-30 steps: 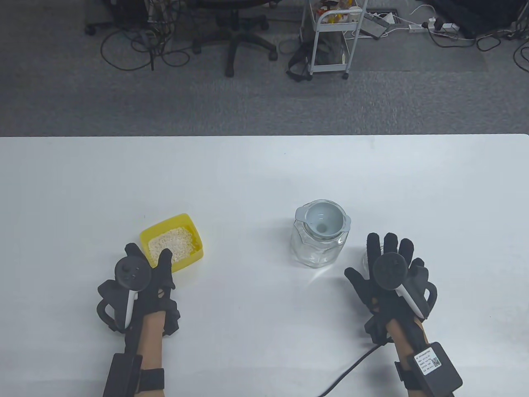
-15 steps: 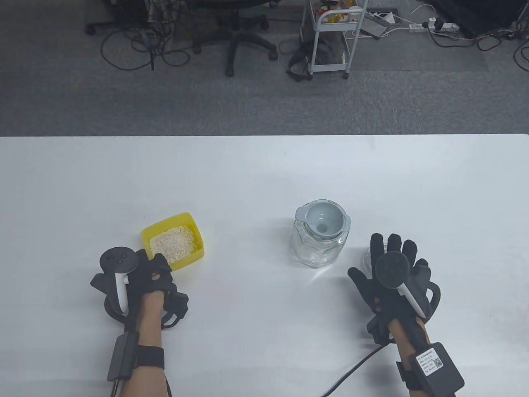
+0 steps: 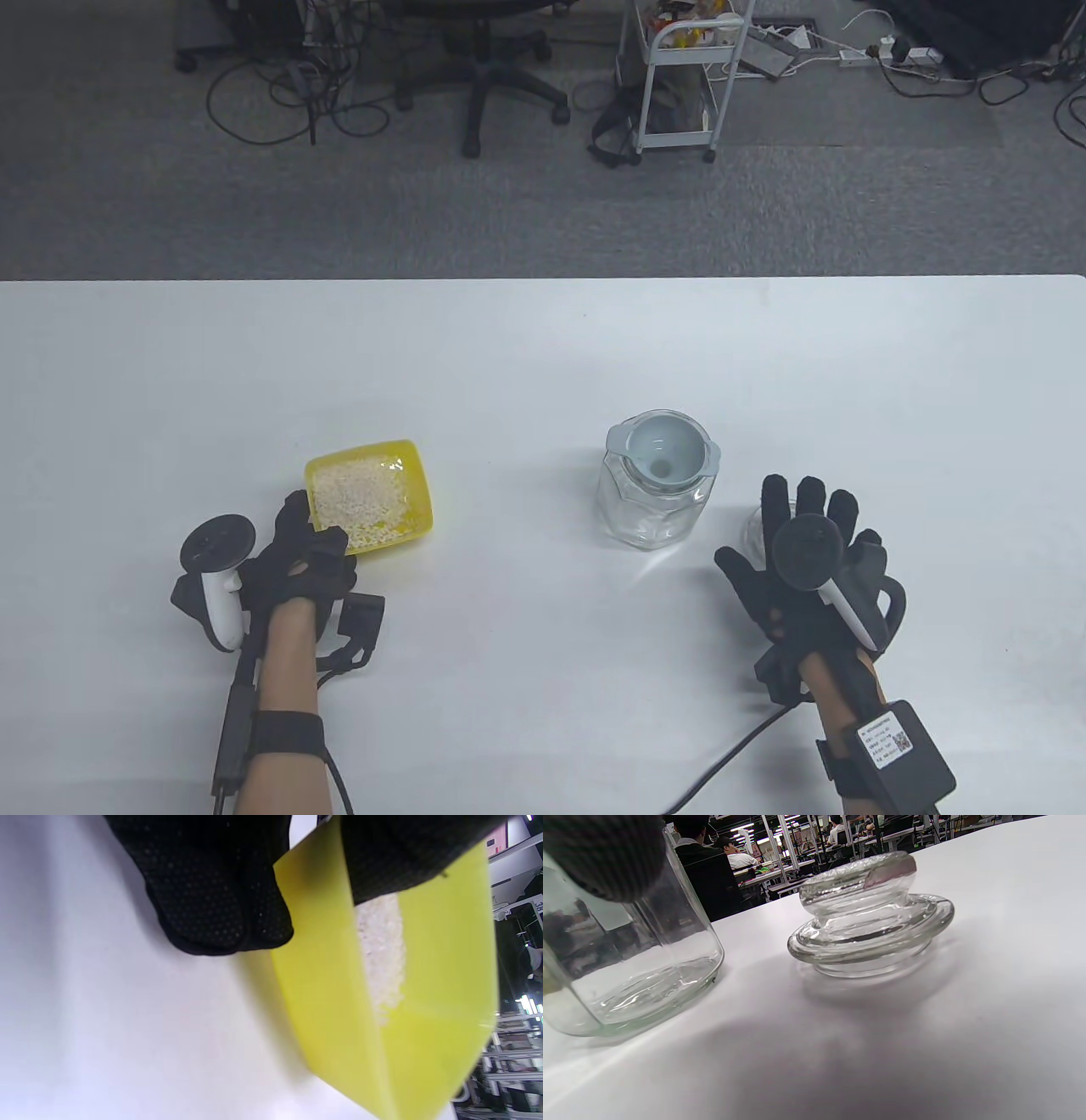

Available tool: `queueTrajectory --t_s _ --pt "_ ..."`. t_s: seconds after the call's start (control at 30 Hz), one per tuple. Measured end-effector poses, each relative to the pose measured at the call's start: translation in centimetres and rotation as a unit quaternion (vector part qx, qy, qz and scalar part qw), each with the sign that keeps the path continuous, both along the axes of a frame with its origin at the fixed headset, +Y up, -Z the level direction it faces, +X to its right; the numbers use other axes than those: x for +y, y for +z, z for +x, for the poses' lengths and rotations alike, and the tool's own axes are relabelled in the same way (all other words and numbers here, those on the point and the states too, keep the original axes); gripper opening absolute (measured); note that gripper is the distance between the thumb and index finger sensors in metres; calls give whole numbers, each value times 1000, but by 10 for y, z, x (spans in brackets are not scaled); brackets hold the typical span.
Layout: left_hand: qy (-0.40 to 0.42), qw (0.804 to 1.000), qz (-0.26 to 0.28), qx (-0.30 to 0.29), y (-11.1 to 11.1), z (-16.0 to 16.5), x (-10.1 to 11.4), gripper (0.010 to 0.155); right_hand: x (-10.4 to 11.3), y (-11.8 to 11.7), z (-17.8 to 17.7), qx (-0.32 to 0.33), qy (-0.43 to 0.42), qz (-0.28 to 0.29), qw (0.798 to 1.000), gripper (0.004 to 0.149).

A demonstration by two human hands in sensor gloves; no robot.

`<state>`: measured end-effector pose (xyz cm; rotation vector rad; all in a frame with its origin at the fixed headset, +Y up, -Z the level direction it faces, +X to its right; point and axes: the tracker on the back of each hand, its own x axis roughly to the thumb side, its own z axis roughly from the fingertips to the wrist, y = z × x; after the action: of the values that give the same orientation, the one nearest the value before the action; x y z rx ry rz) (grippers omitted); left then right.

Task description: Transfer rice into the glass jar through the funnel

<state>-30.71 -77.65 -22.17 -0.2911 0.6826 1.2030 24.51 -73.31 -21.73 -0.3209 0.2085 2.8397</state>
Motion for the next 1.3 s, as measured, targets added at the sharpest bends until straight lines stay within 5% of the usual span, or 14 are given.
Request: queueTrajectory --t_s 0.23,0.37,0.6,0.83,1.07,1.3 --pt "53 995 71 -40 4 14 6 95 0 0 0 -2 -1 -5 1000 91" --pt "158 977 139 -37 -1 28 18 99 -1 0 0 -1 3 -8 1000 91" --pt "250 937 186 -155 -26 75 59 98 0 -1 1 -4 8 -8 1000 91" --pt "166 937 168 -257 -48 133 100 98 1 -2 1 -3 6 -4 1000 91" --pt "-3 954 204 -221 -60 169 127 97 5 -2 3 -2 -1 12 1000 91" --pt "-120 936 254 -213 -59 199 139 97 5 -2 -1 16 14 3 1000 92"
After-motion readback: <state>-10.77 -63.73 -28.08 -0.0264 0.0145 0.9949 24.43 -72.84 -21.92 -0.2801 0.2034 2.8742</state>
